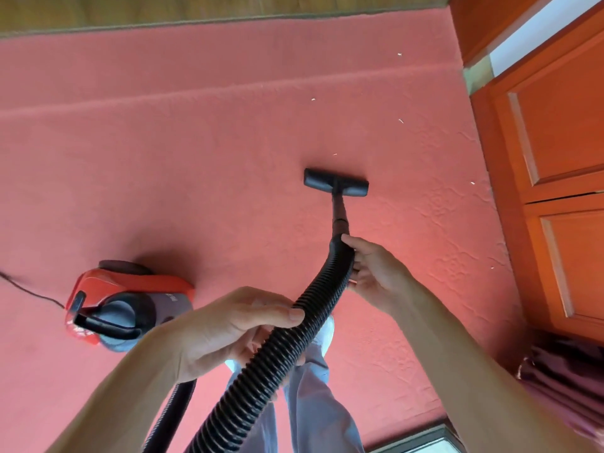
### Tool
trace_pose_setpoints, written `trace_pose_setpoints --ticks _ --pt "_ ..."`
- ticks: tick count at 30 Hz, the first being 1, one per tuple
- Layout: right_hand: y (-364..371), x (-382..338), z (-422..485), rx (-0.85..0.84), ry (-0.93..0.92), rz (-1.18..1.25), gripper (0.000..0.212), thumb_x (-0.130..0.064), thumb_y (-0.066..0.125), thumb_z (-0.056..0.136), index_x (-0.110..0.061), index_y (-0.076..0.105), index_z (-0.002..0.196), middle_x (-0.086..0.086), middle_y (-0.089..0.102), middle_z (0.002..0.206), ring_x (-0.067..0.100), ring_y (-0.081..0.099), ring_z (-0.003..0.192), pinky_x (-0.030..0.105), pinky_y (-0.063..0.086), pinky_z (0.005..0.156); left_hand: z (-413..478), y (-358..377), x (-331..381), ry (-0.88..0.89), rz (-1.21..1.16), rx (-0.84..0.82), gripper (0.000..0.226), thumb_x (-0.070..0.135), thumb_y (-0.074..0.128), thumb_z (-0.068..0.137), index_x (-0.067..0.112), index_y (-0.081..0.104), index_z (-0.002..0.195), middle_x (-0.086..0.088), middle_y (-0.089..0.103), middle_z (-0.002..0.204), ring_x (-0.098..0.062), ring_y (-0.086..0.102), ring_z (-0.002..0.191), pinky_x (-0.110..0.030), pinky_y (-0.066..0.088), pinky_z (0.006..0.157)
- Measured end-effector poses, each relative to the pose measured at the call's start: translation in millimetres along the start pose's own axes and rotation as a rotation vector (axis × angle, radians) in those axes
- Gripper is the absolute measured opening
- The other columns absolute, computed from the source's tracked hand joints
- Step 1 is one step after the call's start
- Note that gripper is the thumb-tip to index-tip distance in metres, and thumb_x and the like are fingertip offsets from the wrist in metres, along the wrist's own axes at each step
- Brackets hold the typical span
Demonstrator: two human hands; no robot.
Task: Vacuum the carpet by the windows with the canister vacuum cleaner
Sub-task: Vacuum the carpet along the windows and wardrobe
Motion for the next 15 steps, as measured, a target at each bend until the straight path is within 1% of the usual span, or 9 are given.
trace_pose_setpoints --ticks 1,2,4,6,8,10,13,15 --pt "5.9 5.5 7.8 0.007 0.023 -0.034 0.044 -0.025 0.065 0.090 0.004 0.060 0.123 0.013 0.061 0.099 0.023 0.057 0.088 0.035 0.048 0.081 -2.4 -2.3 -4.7 -0.001 -0.012 0.009 0.059 0.043 0.076 0.081 -0.003 0.062 0.116 -0.025 0.056 0.100 -0.037 0.049 0.089 -0.051 0.041 0.082" --pt "10.2 10.0 16.7 0.024 0.033 -0.056 0.046 -0.025 0.066 0.089 0.004 0.060 0.124 0.013 0.061 0.101 0.024 0.056 0.091 0.036 0.049 0.083 -4.5 -2.6 -8.9 0.006 -0.026 0.024 0.053 0.042 0.077 0.083 -0.001 0.066 0.112 -0.026 0.062 0.098 -0.038 0.056 0.084 -0.051 0.047 0.081" --pt "17.6 14.0 32.9 0.063 0.030 -0.093 0.046 -0.026 0.069 0.088 0.002 0.060 0.123 0.013 0.062 0.100 0.024 0.058 0.091 0.034 0.052 0.076 -5.4 1.5 -15.8 0.020 -0.056 0.110 0.037 0.039 0.075 0.085 0.005 0.074 0.100 -0.025 0.073 0.095 -0.042 0.070 0.080 -0.054 0.058 0.081" --pt "24.1 8.6 45.3 0.091 0.018 -0.144 0.045 -0.027 0.071 0.086 0.000 0.062 0.122 0.011 0.063 0.099 0.023 0.060 0.088 0.031 0.053 0.068 0.1 8.7 -20.7 0.040 -0.085 0.223 0.032 0.041 0.074 0.084 0.011 0.077 0.094 -0.021 0.076 0.094 -0.039 0.074 0.085 -0.055 0.060 0.080" --pt "30.9 -3.1 50.8 0.091 -0.010 -0.171 0.047 -0.026 0.071 0.085 0.000 0.061 0.123 0.011 0.064 0.100 0.023 0.060 0.089 0.031 0.053 0.066 6.4 17.2 -20.2 0.074 -0.141 0.267 0.033 0.041 0.074 0.084 0.011 0.075 0.098 -0.015 0.077 0.090 -0.033 0.076 0.083 -0.051 0.061 0.080" --pt "37.4 -16.7 50.9 0.093 -0.059 -0.176 0.046 -0.025 0.071 0.086 0.000 0.061 0.123 0.012 0.065 0.102 0.024 0.062 0.089 0.032 0.053 0.067 9.0 18.8 -13.9 0.114 -0.194 0.274 0.035 0.039 0.076 0.082 0.011 0.072 0.103 -0.013 0.078 0.089 -0.029 0.076 0.082 -0.049 0.061 0.080" --pt "43.8 -30.6 36.1 0.075 -0.110 -0.126 0.040 -0.023 0.069 0.088 0.000 0.061 0.120 0.012 0.065 0.095 0.023 0.063 0.085 0.033 0.053 0.068 -2.2 9.8 2.0 0.174 -0.188 0.238 0.035 0.034 0.080 0.079 0.010 0.072 0.103 -0.015 0.077 0.091 -0.033 0.075 0.084 -0.052 0.060 0.081" --pt "44.1 -35.2 18.1 0.052 -0.122 -0.113 0.037 -0.021 0.068 0.089 0.000 0.060 0.119 0.012 0.064 0.091 0.022 0.063 0.079 0.031 0.053 0.062 -18.9 2.9 10.5 0.187 -0.137 0.172 0.038 0.030 0.082 0.077 0.007 0.071 0.105 -0.017 0.077 0.094 -0.035 0.075 0.087 -0.054 0.059 0.083"
Point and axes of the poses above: each hand's wrist, its own z-axis towards the middle knuckle, its own y-axis out of the palm, x = y × z, the point moved 2 cm from there along z, towards the middle knuckle
